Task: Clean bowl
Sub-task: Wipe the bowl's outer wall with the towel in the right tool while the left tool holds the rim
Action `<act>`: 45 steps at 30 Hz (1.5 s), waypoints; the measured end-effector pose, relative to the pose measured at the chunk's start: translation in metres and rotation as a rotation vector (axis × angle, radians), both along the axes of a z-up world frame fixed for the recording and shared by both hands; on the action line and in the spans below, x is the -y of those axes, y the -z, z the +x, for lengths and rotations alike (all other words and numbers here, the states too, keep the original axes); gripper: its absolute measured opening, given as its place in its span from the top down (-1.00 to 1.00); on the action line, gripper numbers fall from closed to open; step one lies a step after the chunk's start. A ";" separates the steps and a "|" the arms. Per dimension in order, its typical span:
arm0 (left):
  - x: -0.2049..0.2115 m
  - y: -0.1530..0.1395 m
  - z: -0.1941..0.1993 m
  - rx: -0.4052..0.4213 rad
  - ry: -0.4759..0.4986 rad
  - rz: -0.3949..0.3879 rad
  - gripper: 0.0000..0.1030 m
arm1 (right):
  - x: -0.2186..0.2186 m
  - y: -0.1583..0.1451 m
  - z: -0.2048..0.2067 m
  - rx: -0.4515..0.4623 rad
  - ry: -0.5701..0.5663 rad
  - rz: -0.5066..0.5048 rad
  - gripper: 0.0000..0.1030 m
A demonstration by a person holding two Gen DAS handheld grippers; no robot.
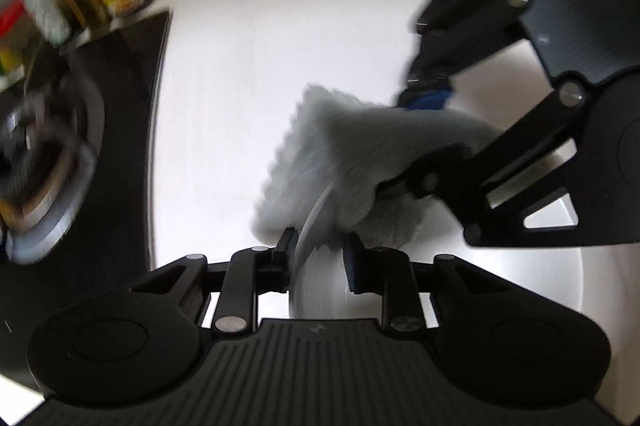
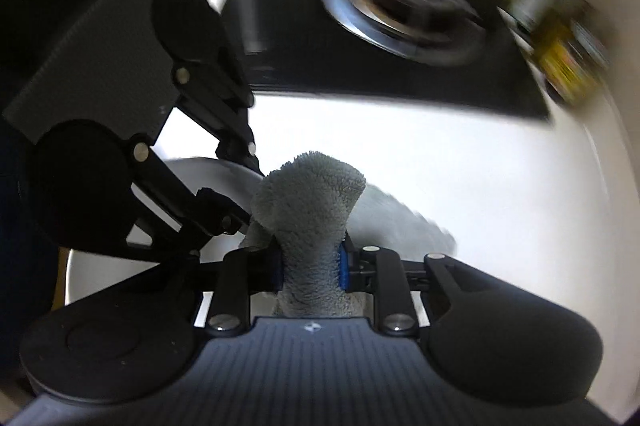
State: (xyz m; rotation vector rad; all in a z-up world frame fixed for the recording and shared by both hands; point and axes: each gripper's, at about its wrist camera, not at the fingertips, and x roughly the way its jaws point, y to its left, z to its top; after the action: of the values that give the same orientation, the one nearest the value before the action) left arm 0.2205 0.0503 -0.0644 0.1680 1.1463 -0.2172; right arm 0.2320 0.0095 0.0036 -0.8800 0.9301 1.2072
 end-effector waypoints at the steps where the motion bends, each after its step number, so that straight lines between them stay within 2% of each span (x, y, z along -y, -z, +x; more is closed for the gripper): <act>1: 0.003 -0.001 0.004 0.004 0.001 0.019 0.53 | 0.006 0.000 0.003 0.009 0.079 -0.004 0.66; 3: 0.004 -0.002 0.007 -0.002 -0.004 0.024 0.55 | 0.019 0.001 0.010 0.042 0.242 -0.008 0.67; 5: 0.002 -0.002 0.004 -0.008 -0.021 -0.012 0.54 | 0.040 0.002 0.014 0.081 0.476 -0.009 0.68; 7: 0.001 -0.003 -0.001 -0.006 -0.041 -0.053 0.50 | 0.055 0.002 0.014 0.076 0.629 0.005 0.70; 9: 0.003 -0.002 -0.003 -0.016 -0.053 -0.068 0.54 | 0.076 0.001 0.002 0.022 0.809 0.043 0.70; 10: 0.005 -0.002 -0.004 -0.017 -0.047 -0.069 0.67 | 0.081 -0.001 -0.004 0.007 0.836 0.049 0.70; 12: 0.011 -0.002 -0.006 -0.012 -0.015 -0.052 0.70 | 0.089 -0.003 -0.020 -0.021 0.870 0.045 0.67; 15: 0.014 -0.005 -0.010 -0.015 0.022 -0.051 0.76 | 0.090 -0.004 -0.037 -0.035 0.779 0.022 0.58; 16: 0.014 -0.005 -0.011 -0.011 0.038 -0.057 0.77 | 0.085 -0.004 -0.039 -0.002 0.678 -0.016 0.58; 19: 0.012 -0.003 -0.014 0.003 0.068 -0.059 0.78 | 0.071 -0.007 -0.039 0.089 0.484 -0.067 0.53; 21: 0.013 -0.003 -0.017 0.012 0.088 -0.059 0.78 | 0.054 -0.008 -0.038 0.159 0.311 -0.084 0.53; 22: 0.013 -0.003 -0.017 0.014 0.093 -0.061 0.78 | 0.042 -0.007 -0.039 0.201 0.160 -0.086 0.53; 24: 0.013 -0.002 -0.018 0.015 0.107 -0.070 0.80 | 0.028 -0.006 -0.042 0.235 -0.029 -0.081 0.52; 25: 0.012 -0.003 -0.017 0.011 0.110 -0.079 0.80 | 0.019 -0.005 -0.044 0.249 -0.159 -0.074 0.52; 26: 0.011 -0.003 -0.016 0.009 0.110 -0.083 0.80 | 0.010 -0.004 -0.044 0.243 -0.255 -0.061 0.51; 28: 0.010 -0.002 -0.015 0.003 0.105 -0.092 0.80 | -0.005 -0.003 -0.043 0.205 -0.351 -0.042 0.51; 30: 0.009 -0.002 -0.015 0.008 0.087 -0.094 0.80 | -0.017 0.002 -0.039 0.174 -0.386 -0.061 0.51; 32: 0.008 -0.002 -0.012 0.014 0.062 -0.095 0.73 | -0.018 0.000 -0.022 0.082 -0.249 -0.031 0.52; 34: 0.008 -0.002 -0.009 0.020 0.046 -0.091 0.63 | -0.013 0.004 -0.017 0.076 -0.148 -0.004 0.56; 35: 0.008 -0.002 -0.007 0.025 0.037 -0.088 0.58 | -0.006 0.004 -0.015 0.077 -0.058 0.001 0.59; 40: 0.007 -0.003 0.008 0.031 0.017 -0.095 0.55 | 0.049 0.003 -0.008 0.031 0.361 0.010 0.69; 42: 0.008 -0.002 0.013 0.024 0.019 -0.102 0.52 | 0.074 0.000 -0.015 -0.017 0.554 0.022 0.70; 43: 0.011 -0.003 0.016 0.014 0.027 -0.103 0.51 | 0.079 0.000 -0.016 -0.032 0.596 0.026 0.69; 44: 0.013 -0.003 0.016 0.002 0.037 -0.098 0.53 | 0.088 -0.002 -0.025 -0.061 0.690 0.038 0.68; 45: 0.015 -0.004 0.014 -0.010 0.047 -0.089 0.57 | 0.090 -0.003 -0.025 -0.065 0.711 0.041 0.68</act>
State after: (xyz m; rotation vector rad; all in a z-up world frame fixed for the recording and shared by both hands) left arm 0.2340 0.0353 -0.0602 0.1149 1.1407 -0.3102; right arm 0.2068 -0.0803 0.0069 -0.4107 1.1371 0.6364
